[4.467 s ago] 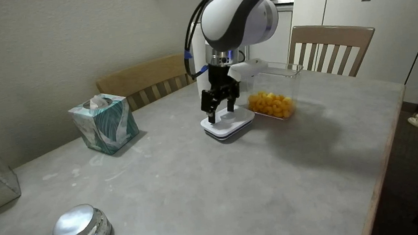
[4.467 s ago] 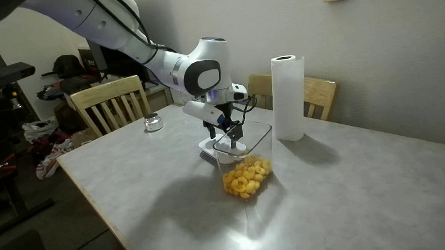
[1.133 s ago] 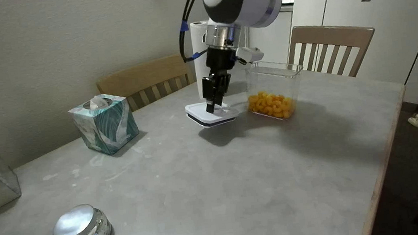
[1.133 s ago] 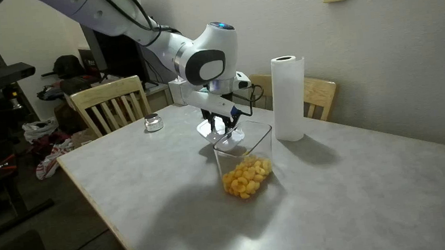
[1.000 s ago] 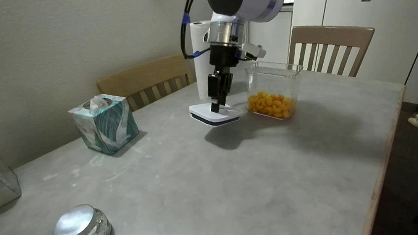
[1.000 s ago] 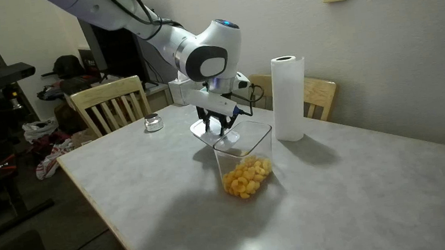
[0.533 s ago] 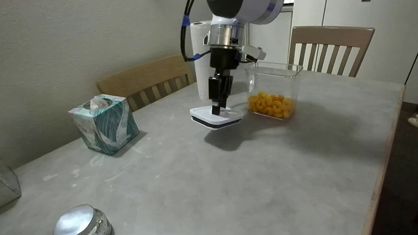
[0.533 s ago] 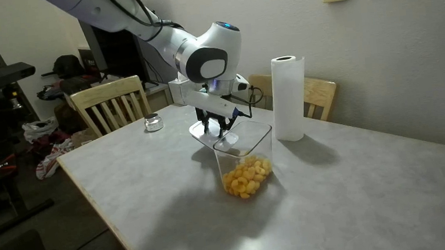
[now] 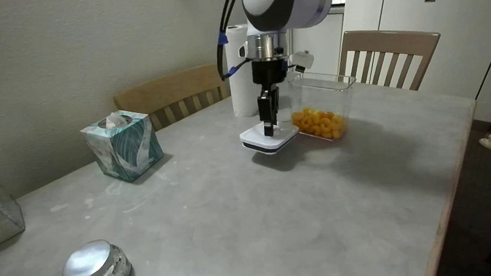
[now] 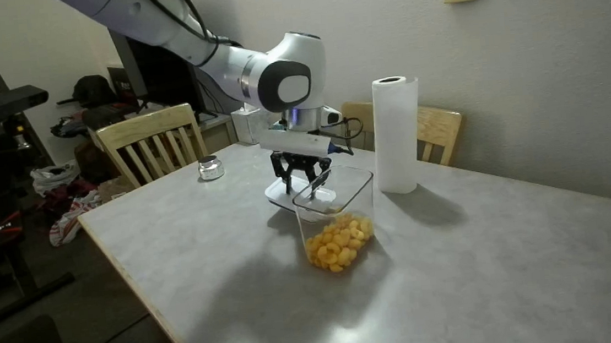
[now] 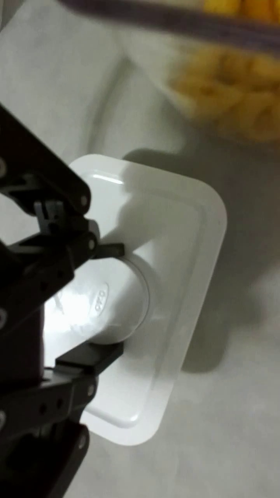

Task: Put the white lid on top of the clear food container

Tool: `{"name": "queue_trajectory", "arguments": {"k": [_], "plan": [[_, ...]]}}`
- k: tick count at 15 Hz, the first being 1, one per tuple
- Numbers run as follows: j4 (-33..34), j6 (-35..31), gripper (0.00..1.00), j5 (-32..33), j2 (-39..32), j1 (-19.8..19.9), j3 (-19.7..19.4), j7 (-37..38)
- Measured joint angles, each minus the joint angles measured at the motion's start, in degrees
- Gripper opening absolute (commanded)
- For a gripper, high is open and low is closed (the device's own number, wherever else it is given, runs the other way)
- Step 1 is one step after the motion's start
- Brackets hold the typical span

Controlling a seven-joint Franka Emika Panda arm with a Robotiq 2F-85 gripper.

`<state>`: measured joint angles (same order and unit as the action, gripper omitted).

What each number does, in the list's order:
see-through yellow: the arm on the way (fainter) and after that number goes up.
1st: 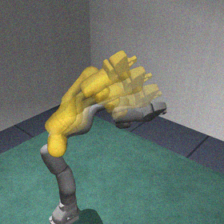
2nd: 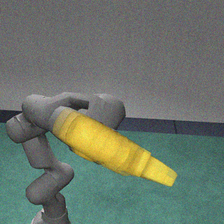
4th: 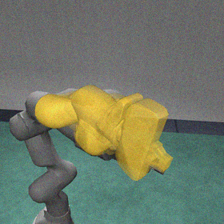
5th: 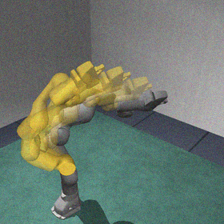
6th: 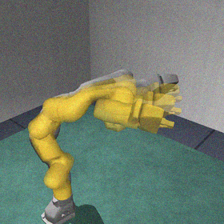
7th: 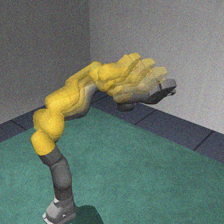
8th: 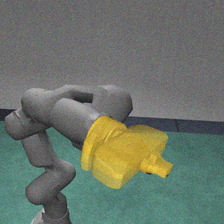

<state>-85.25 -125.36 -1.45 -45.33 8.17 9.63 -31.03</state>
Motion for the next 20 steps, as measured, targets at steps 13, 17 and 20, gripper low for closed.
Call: {"name": "queue_trajectory", "arguments": {"k": [13, 17, 20], "plan": [[4.8, 1.8, 0.29, 10.4, 1.7, -1.7, -2.8, -12.2], [5.1, 2.1, 0.29, 11.3, 3.7, -2.1, -3.3, -14.9], [5.3, 2.9, 0.29, 12.8, 5.0, -2.4, -3.9, -17.1]]}}
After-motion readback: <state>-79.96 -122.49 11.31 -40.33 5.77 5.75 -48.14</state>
